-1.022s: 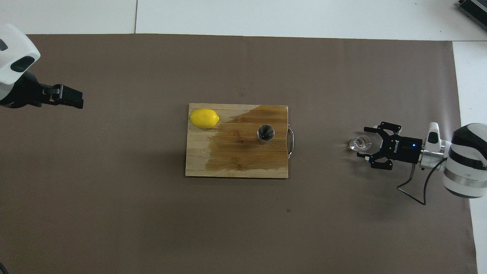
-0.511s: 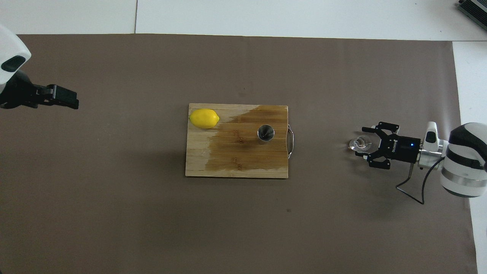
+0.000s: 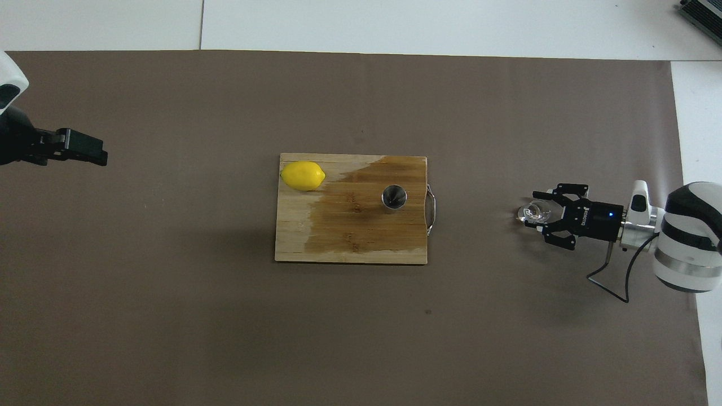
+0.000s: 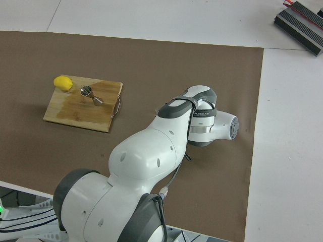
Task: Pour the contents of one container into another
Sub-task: 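Close the right gripper on the glass cup and lift it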
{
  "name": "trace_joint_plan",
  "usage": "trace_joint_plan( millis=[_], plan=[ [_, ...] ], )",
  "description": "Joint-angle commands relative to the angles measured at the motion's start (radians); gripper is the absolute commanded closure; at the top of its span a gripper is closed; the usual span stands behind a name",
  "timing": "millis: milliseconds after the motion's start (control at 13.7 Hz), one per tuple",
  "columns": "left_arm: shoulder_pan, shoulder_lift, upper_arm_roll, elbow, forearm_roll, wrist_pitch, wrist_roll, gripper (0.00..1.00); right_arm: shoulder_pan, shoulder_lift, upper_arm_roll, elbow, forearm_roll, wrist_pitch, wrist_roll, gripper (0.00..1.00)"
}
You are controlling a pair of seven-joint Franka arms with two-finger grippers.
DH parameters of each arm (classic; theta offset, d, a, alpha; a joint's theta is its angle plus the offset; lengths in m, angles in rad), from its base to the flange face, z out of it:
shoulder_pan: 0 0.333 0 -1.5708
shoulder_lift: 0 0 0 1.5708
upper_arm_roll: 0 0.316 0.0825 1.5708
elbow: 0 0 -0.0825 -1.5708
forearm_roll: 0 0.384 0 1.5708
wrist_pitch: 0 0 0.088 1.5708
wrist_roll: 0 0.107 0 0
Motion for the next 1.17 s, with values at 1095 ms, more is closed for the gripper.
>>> trace_joint_plan(
  millis=[1095],
  plan=[
    [0.121, -0.082, -0.112, -0.055, 0.022, -0.016, -0.013, 0.0, 0.029, -0.171, 0.236, 0.109, -0.04, 0.238, 0.191, 0.78]
  ],
)
